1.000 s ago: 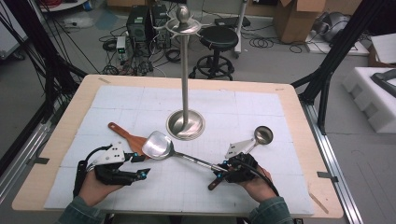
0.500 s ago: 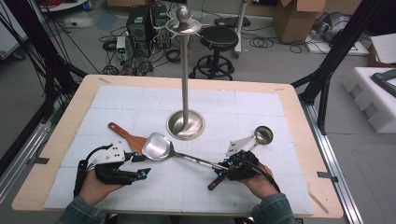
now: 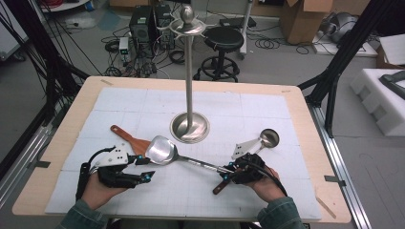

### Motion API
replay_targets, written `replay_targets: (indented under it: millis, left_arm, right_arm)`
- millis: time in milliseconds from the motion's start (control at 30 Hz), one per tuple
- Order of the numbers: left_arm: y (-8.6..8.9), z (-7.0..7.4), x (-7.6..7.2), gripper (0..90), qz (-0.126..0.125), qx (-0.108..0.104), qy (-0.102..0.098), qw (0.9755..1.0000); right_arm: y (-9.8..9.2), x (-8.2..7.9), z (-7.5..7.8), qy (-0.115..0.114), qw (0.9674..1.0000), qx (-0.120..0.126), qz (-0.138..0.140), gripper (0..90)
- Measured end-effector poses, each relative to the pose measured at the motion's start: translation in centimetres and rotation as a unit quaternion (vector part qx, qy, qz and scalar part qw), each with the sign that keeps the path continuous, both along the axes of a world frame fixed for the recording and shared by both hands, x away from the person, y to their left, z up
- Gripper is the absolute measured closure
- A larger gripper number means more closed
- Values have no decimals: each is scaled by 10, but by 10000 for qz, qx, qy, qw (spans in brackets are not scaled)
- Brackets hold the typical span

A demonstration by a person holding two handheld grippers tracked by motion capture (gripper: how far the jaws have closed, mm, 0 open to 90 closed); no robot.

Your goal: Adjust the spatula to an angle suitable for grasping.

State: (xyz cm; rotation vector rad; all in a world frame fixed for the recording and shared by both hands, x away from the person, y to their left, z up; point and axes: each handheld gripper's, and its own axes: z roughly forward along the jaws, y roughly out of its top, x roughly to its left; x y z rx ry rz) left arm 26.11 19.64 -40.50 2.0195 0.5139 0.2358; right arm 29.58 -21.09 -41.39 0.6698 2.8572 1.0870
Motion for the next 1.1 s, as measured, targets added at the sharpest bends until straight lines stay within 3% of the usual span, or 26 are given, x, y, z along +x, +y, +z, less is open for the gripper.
replay_targets:
  millis: [1100]
  left_arm:
    - [-11,4,-1,500,-118,-2,-19,9999]
  right_arm:
    - [-3,-2,2,-98,9995,95,281,685]
